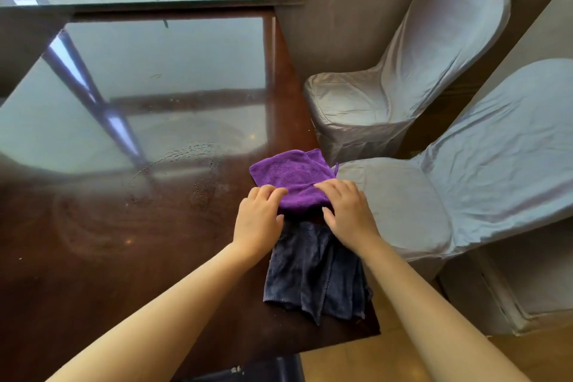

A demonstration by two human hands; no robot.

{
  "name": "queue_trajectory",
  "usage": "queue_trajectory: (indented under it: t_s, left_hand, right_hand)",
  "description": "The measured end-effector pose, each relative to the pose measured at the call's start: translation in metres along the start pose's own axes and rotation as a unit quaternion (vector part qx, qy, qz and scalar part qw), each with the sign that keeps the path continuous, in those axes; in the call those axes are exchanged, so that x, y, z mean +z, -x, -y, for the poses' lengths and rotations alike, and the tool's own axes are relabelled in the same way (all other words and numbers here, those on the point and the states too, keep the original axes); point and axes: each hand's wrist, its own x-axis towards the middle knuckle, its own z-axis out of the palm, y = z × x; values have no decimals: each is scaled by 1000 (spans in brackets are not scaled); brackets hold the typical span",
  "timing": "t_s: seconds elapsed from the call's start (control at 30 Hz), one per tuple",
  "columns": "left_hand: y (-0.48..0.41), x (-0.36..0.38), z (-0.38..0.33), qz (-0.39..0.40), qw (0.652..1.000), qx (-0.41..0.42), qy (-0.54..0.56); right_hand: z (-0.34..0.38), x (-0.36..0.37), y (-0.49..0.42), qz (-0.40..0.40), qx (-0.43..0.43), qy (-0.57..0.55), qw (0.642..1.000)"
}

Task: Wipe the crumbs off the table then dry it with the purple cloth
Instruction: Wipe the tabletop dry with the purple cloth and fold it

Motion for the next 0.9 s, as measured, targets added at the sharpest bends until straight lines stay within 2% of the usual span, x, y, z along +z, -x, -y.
queue_trajectory:
  t_s: [0.07,0.13,0.23,0.33,0.43,0.53,0.67,0.77,0.9]
  left_hand:
    - [-8,3,0,16,1000,-14,12]
    - [-12,5,1,1,997,-49,54]
    - [-6,-3,21,-64,991,-80,87]
    - [10,-26,75,-134,983,-116,54]
    - [37,-56,153,-161,971,-177,-25]
    - [67,-80,230,-118,954,-249,-114]
    - [95,-97,310,-35,930,-344,-124]
    - [100,-104,345,-8,927,-354,-125]
    - [100,-103,360,3,937,-321,-140]
  right_hand:
    - [0,5,-18,64,-45,-2,997]
    - [0,12,-34,107,-49,-27,993]
    - [1,22,-55,102,-39,21,994]
    - [3,34,-70,122,-76,124,982]
    - [4,53,-77,193,-79,124,970]
    - [8,70,-82,200,-42,114,972]
    - [22,83,-97,204,-15,122,971]
    - [37,94,-111,195,1,133,972]
    - [65,113,-135,175,20,143,974]
